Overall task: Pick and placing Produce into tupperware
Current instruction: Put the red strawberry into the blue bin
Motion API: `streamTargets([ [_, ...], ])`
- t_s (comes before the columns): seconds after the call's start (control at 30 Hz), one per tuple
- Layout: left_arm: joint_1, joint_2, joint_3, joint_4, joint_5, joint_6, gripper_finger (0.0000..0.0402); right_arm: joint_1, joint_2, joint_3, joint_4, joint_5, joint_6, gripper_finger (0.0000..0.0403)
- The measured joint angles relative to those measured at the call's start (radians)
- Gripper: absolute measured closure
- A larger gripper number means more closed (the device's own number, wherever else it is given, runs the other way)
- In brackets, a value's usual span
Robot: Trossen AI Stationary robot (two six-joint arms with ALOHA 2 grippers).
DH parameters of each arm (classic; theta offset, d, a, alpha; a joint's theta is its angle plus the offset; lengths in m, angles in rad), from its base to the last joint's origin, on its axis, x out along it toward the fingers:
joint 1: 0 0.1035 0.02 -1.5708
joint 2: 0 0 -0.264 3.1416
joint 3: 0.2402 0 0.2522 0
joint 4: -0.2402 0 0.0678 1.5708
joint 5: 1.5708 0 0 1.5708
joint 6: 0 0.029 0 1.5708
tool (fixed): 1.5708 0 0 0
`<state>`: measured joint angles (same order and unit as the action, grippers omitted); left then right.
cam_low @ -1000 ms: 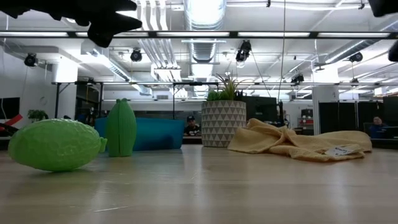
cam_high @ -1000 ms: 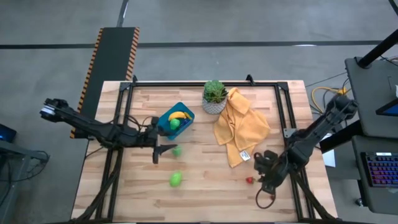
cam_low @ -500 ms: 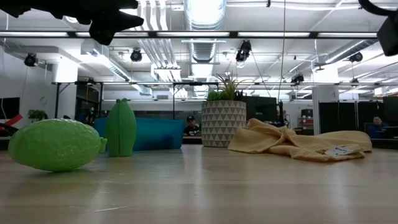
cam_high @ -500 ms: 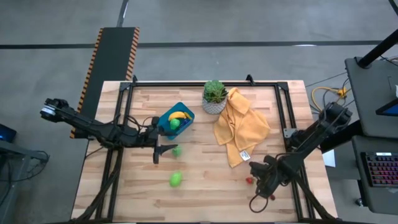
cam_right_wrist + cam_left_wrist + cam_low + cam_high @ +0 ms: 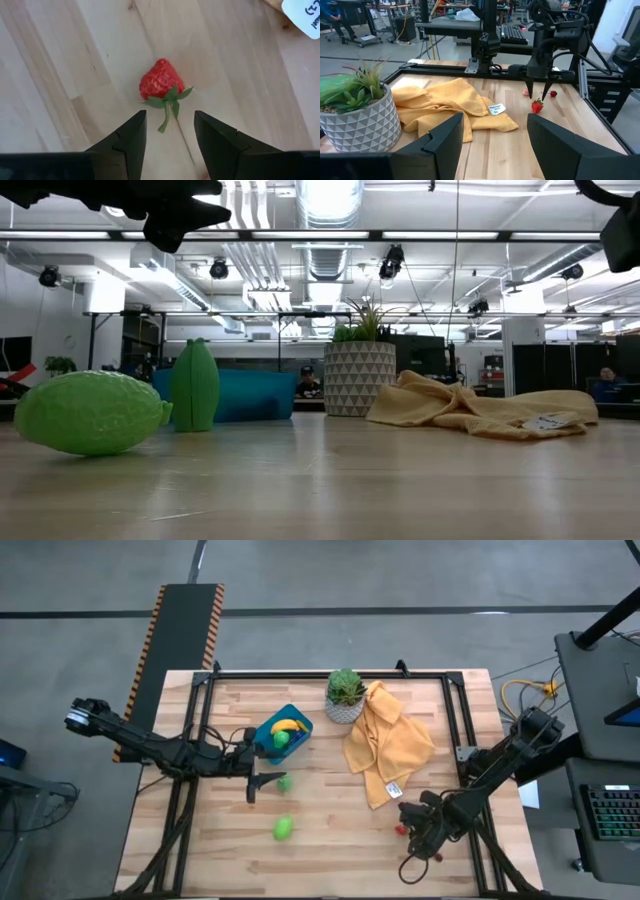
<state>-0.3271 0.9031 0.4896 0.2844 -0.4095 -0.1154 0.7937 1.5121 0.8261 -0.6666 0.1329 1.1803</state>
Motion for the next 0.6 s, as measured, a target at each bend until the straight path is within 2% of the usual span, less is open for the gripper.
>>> streamTargets([
  [0.6,0.0,0.0,-0.001,-0.003,0.0,0.0,0.0196,0.0,0.029,-0.008,-0.002,0.008,-0.047,0.0257],
])
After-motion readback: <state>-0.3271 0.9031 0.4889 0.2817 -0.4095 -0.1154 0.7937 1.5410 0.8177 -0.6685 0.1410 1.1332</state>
